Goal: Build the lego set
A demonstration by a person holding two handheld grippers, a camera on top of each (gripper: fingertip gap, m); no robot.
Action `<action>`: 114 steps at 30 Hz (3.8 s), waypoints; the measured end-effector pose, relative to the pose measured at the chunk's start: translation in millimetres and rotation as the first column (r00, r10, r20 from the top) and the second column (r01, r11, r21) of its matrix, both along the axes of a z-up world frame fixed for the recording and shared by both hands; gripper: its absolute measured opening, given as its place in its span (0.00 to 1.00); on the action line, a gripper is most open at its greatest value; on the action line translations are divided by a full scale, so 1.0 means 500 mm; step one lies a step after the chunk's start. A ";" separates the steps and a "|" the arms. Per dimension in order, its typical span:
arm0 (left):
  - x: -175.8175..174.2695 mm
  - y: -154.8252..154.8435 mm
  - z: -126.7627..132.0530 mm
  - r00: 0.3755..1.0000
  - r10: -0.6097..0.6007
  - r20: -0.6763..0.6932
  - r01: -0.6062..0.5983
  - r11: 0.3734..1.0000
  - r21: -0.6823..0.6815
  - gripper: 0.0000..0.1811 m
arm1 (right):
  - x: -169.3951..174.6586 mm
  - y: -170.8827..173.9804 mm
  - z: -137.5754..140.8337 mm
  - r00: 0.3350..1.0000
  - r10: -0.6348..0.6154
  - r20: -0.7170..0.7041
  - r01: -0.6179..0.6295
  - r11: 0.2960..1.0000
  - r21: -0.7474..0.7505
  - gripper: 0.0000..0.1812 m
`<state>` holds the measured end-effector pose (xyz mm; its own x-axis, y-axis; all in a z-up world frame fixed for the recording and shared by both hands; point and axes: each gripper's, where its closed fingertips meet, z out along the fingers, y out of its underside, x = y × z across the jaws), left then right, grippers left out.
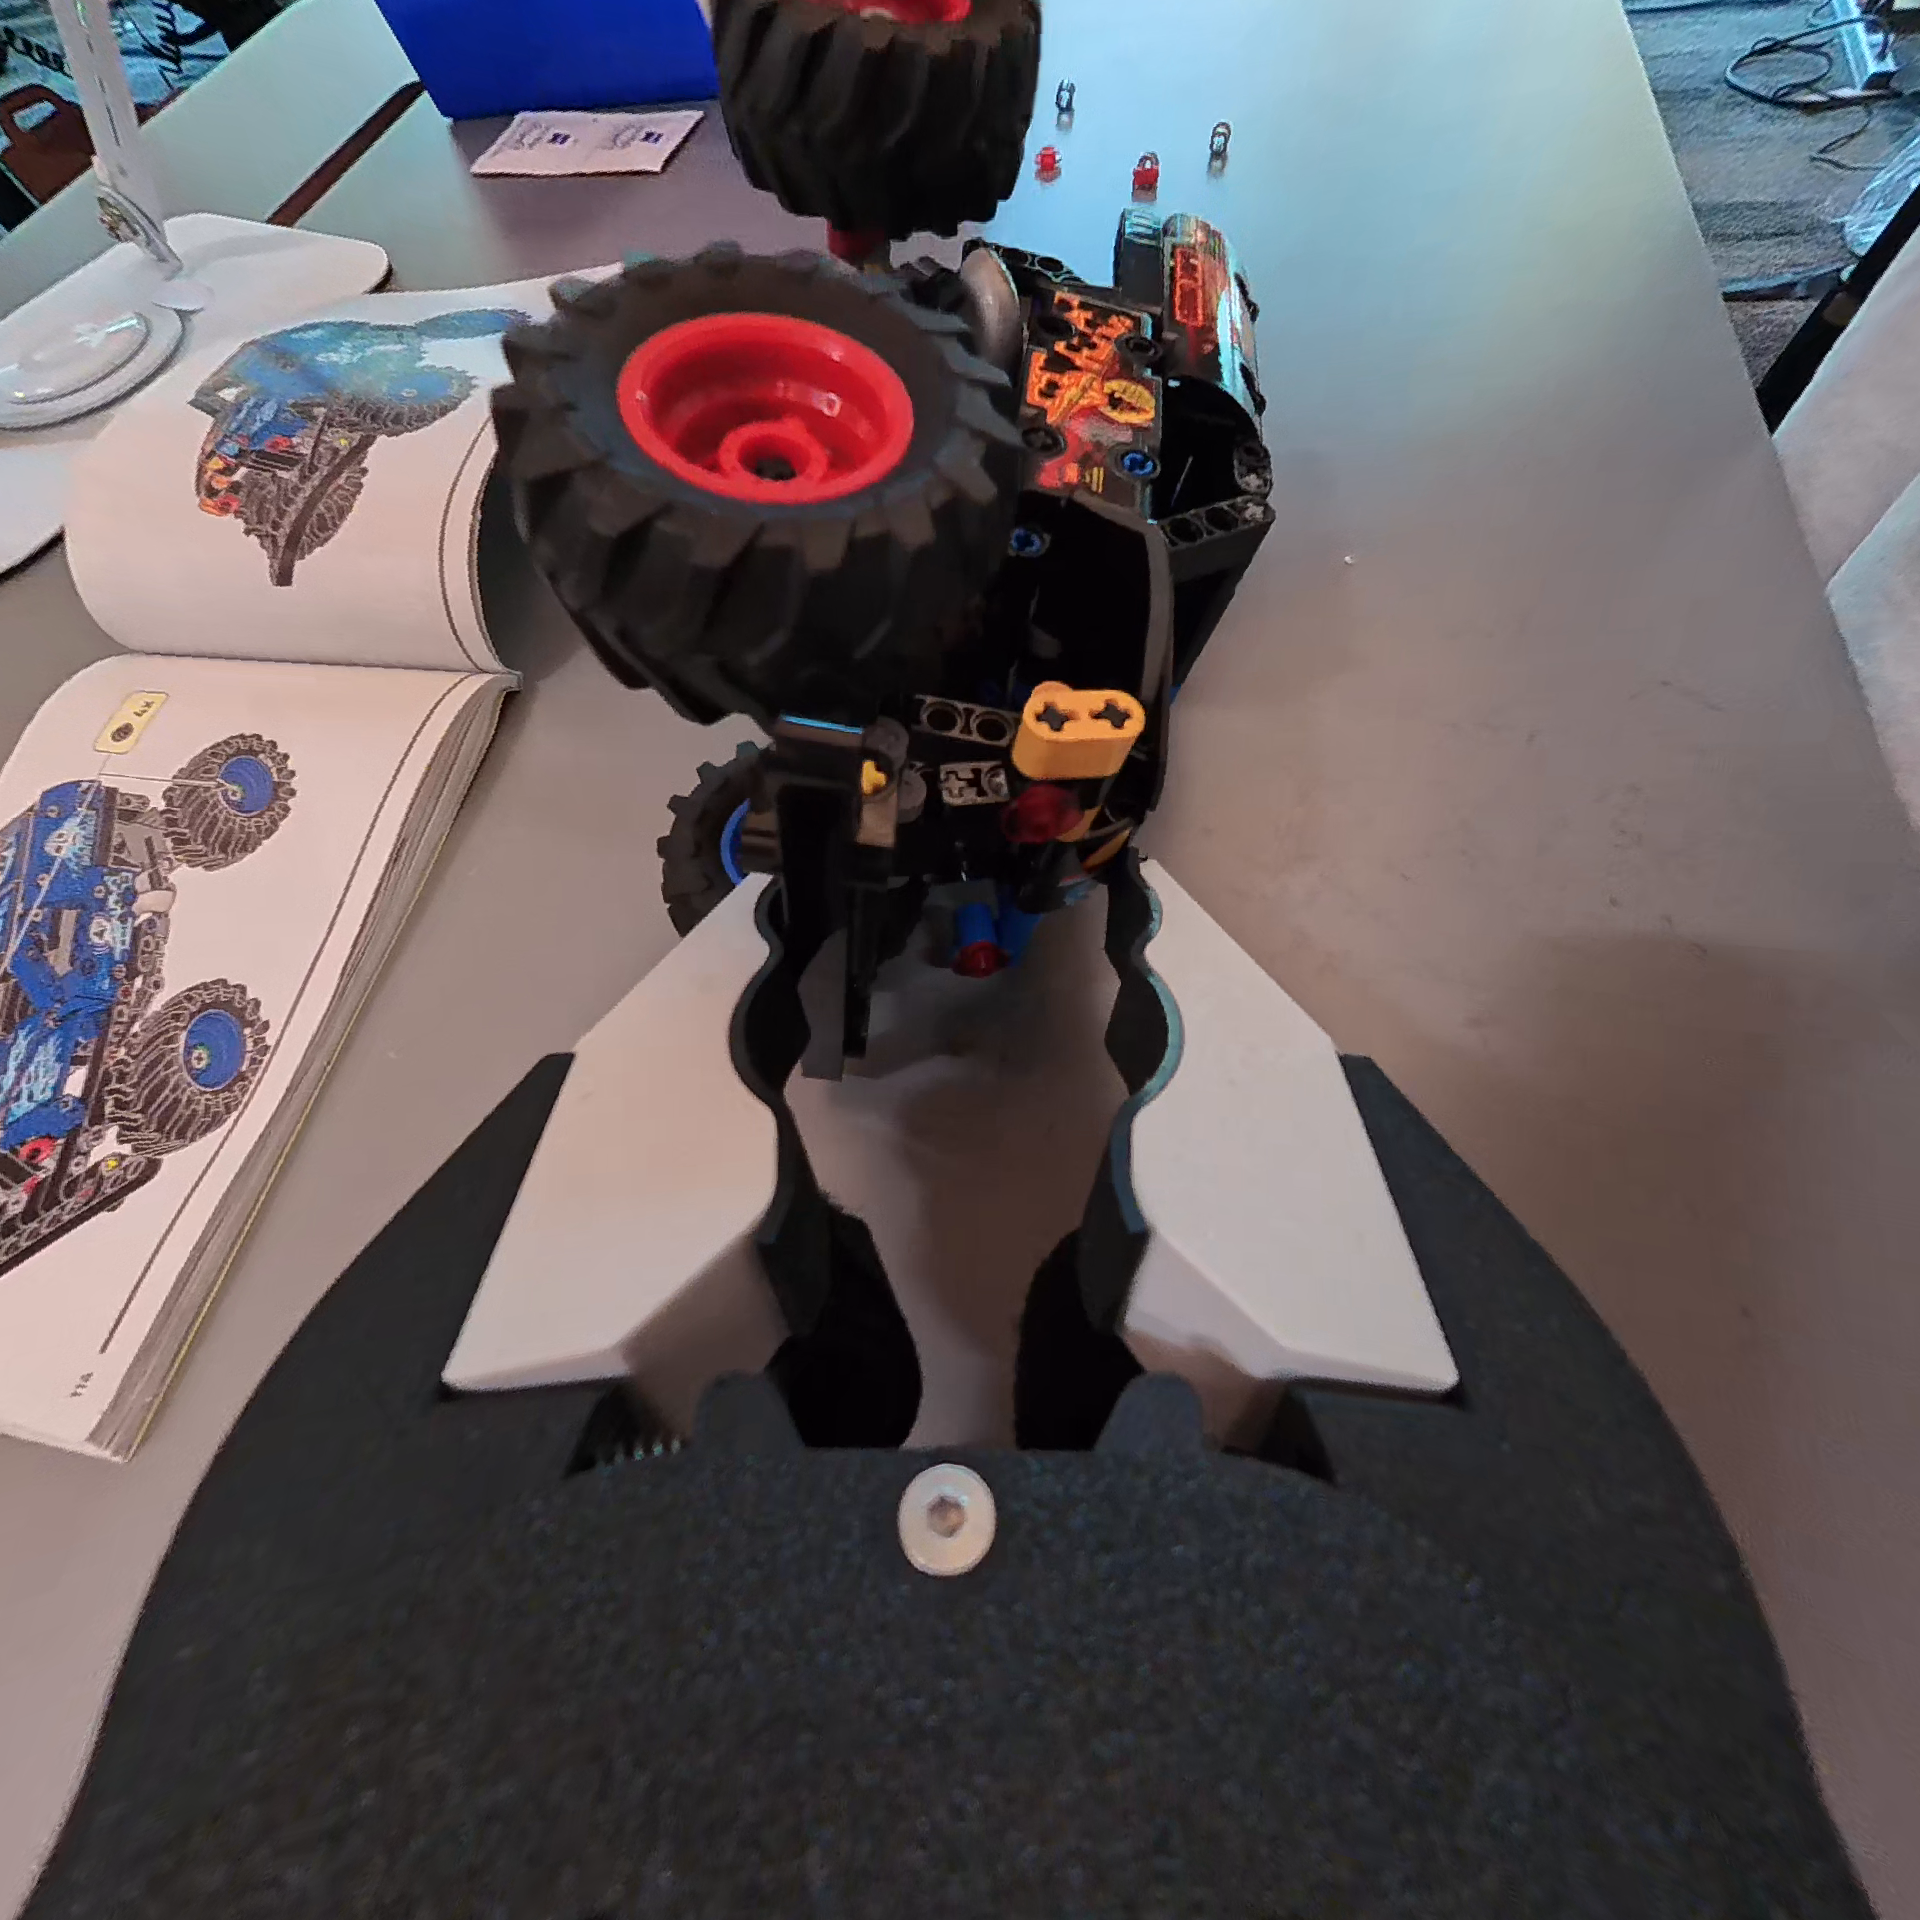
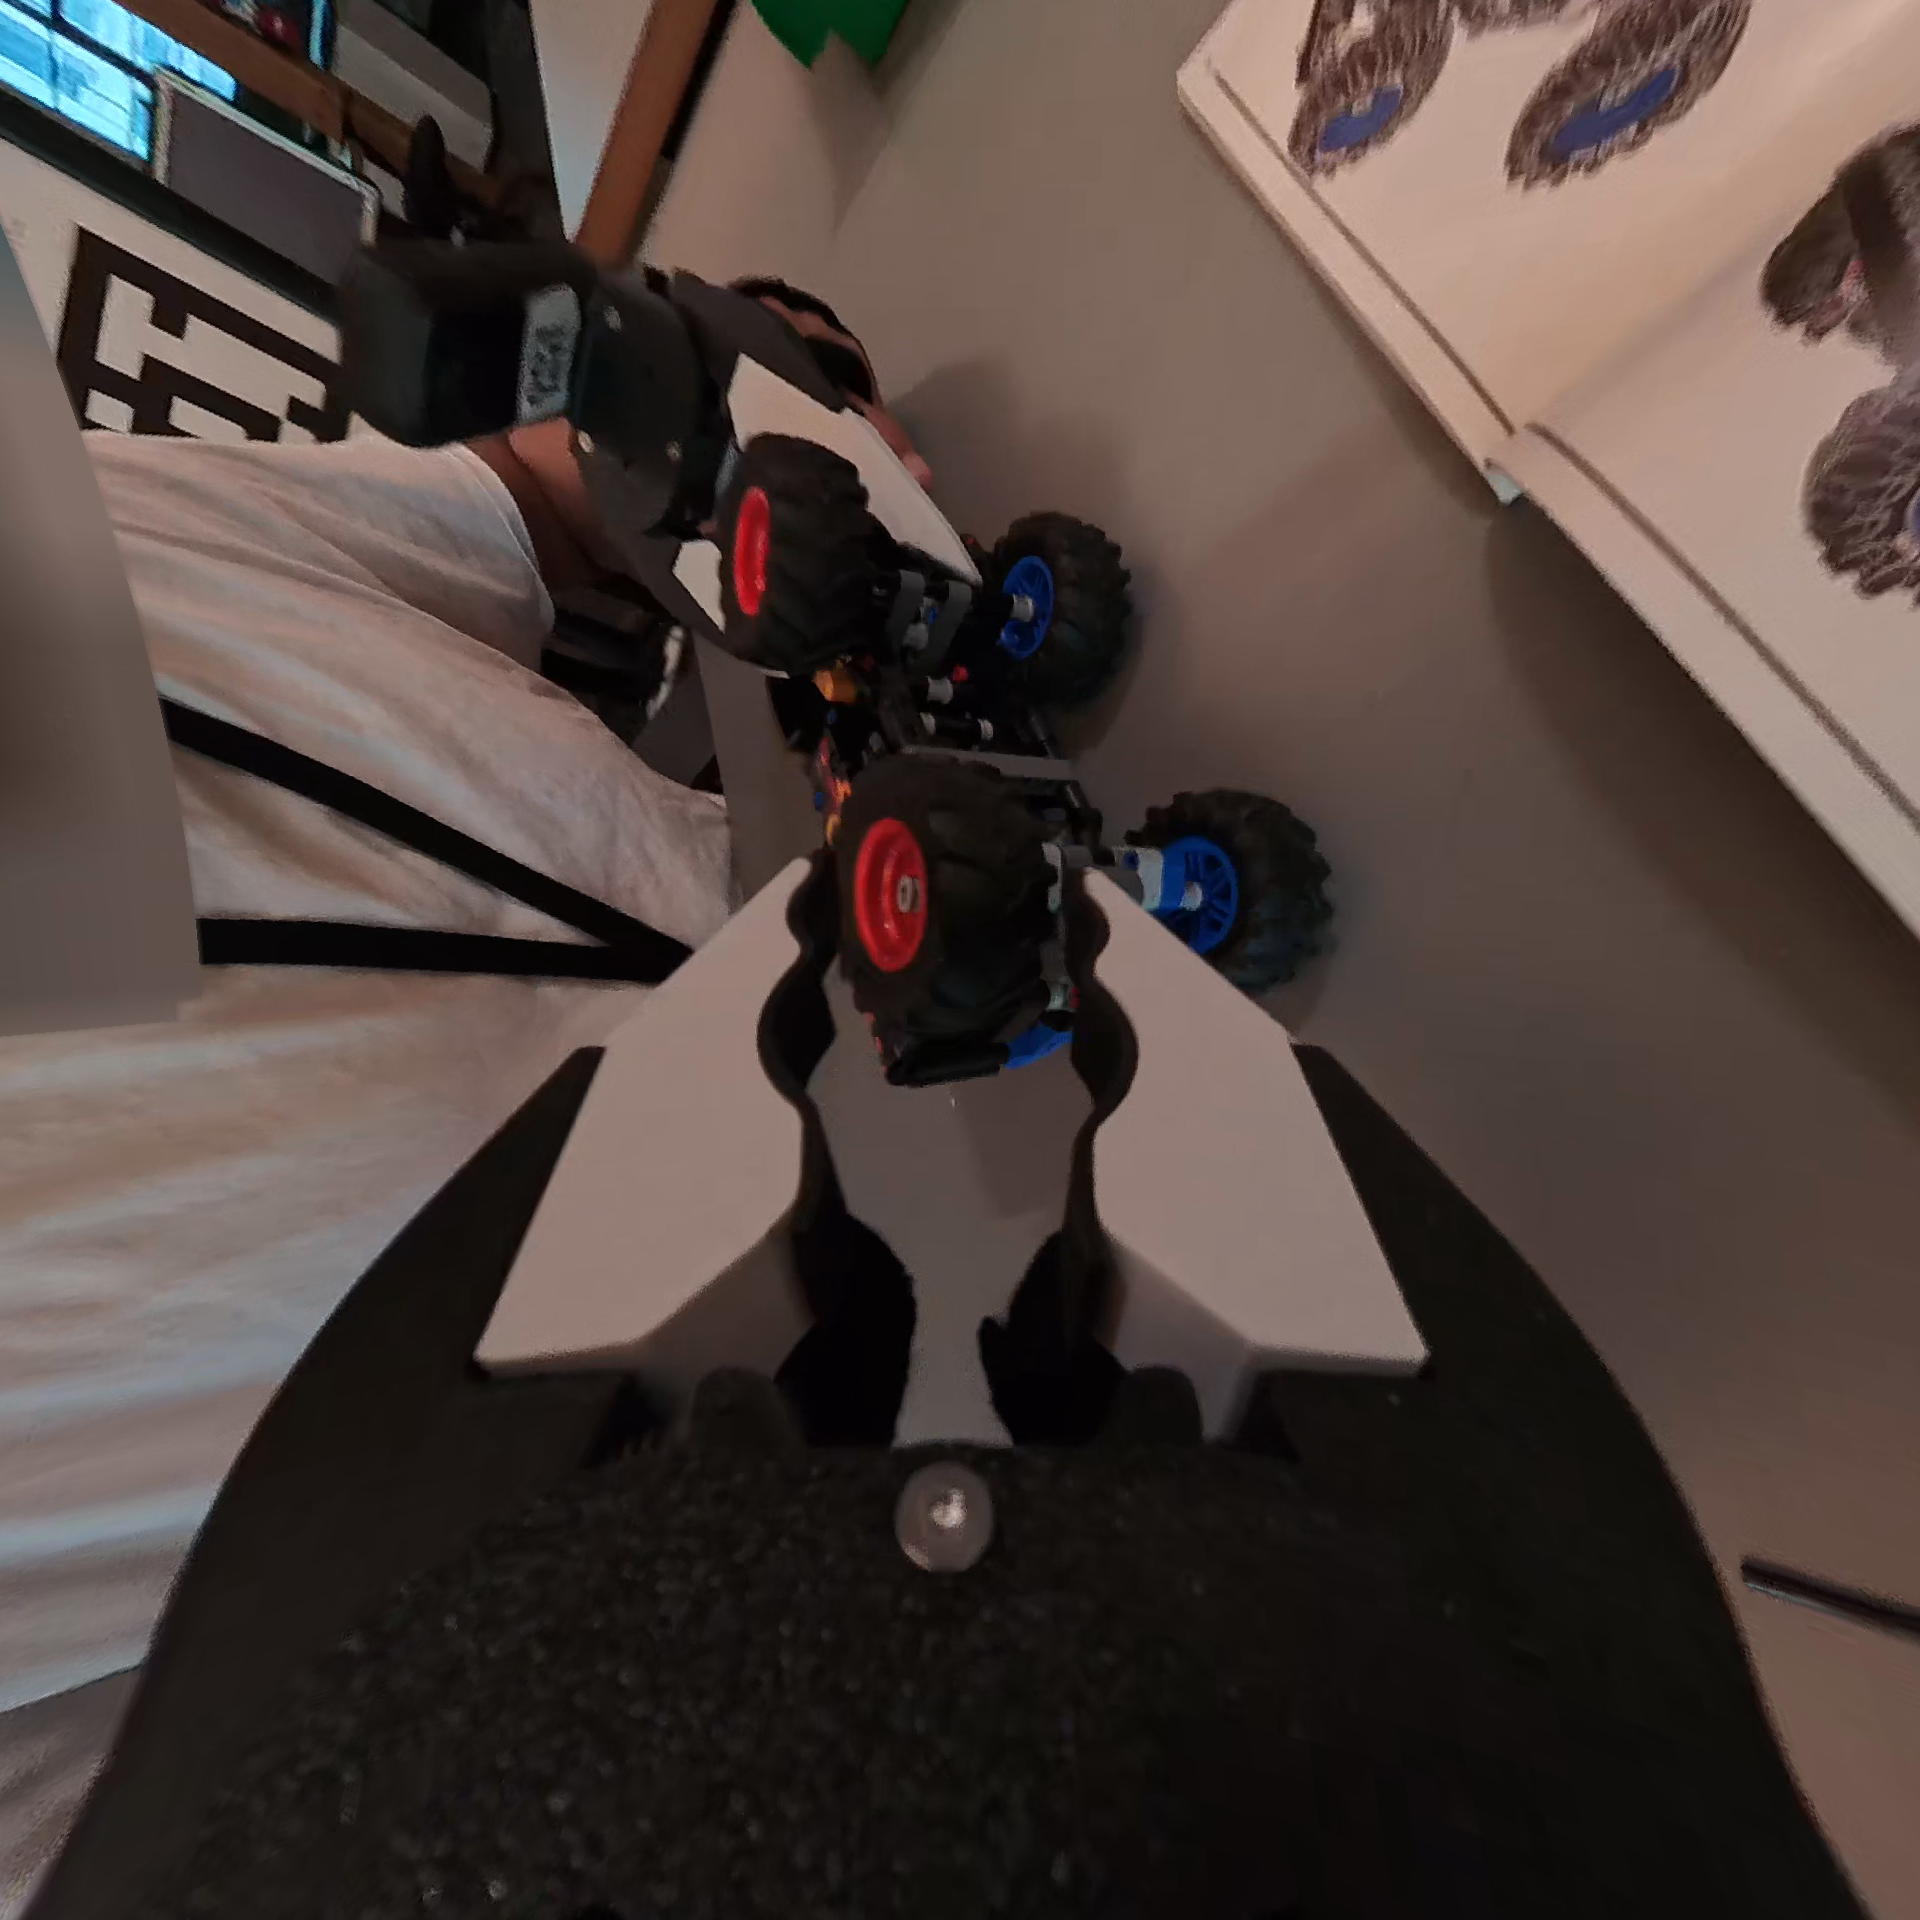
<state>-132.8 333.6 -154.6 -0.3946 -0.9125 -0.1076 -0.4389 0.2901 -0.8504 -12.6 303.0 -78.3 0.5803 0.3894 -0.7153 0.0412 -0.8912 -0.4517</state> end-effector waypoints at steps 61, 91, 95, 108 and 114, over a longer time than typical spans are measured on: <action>0.010 -0.003 0.006 0.999 -0.014 -0.029 0.011 0.994 -0.108 0.29 | 0.019 0.021 -0.031 -0.123 -0.467 0.875 -0.869 0.476 0.132 0.17; 0.010 -0.006 0.005 1.000 -0.011 -0.027 0.008 0.995 -0.097 0.28 | 0.015 0.020 -0.031 -0.096 -0.500 0.861 -0.877 0.451 0.164 0.16; 0.010 -0.009 0.003 0.999 -0.017 -0.028 0.015 0.997 -0.080 0.28 | 0.016 0.009 -0.025 -0.034 -0.493 0.869 -0.832 0.496 0.249 0.23; 0.009 -0.010 0.002 1.000 -0.013 -0.025 0.012 0.998 -0.068 0.28 | 0.014 0.001 -0.027 -0.146 -0.509 0.848 -0.891 0.441 0.111 0.16; 0.009 -0.009 0.003 1.000 -0.011 -0.025 0.009 0.997 -0.076 0.28 | 0.014 0.008 -0.031 -0.211 -0.482 0.850 -0.916 0.402 0.001 0.15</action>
<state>-128.4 329.0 -152.9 -0.4054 -0.9137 -0.0278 -0.4580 0.2293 -0.8588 -5.5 307.0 -93.8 -0.2344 0.4334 0.8702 0.9618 -0.0268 0.2724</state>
